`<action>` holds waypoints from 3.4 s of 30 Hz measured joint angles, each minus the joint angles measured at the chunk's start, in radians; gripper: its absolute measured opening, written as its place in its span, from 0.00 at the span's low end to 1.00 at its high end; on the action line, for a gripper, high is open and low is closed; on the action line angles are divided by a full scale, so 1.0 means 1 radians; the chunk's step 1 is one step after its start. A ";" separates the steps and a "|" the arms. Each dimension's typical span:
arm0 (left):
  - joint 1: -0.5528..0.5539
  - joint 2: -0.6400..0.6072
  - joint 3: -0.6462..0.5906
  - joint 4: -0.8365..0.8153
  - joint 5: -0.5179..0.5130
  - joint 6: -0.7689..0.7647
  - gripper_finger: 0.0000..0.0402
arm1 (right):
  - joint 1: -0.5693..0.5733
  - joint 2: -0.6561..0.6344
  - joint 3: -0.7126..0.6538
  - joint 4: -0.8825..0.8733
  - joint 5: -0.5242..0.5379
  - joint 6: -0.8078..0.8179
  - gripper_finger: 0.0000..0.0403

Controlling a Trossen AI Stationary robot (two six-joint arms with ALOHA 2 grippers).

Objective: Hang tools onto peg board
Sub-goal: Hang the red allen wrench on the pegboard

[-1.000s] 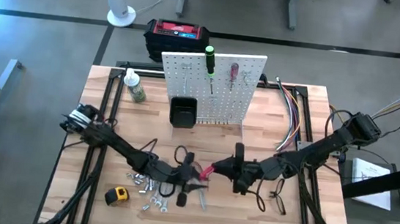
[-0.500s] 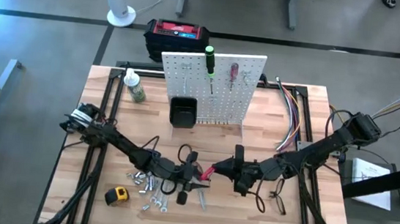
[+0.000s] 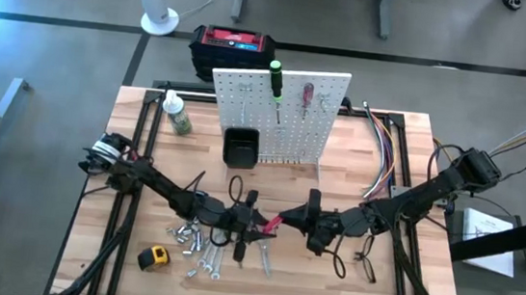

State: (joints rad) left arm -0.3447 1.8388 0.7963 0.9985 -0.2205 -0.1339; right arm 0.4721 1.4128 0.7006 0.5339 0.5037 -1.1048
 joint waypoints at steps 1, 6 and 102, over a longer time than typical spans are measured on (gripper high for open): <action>0.000 0.001 0.000 -0.001 0.000 0.003 0.22 | 0.000 0.000 0.000 0.000 0.000 0.000 0.10; -0.001 0.001 0.004 0.006 0.020 0.033 0.06 | 0.000 0.000 0.000 0.001 0.000 0.004 0.10; -0.032 0.156 0.388 -0.239 -1.024 0.344 0.00 | -0.012 0.003 0.030 0.047 0.461 1.071 0.07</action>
State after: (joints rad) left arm -0.3763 1.9945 1.1843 0.7600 -1.2446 0.2099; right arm 0.4596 1.4159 0.7307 0.5813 0.9649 -0.0338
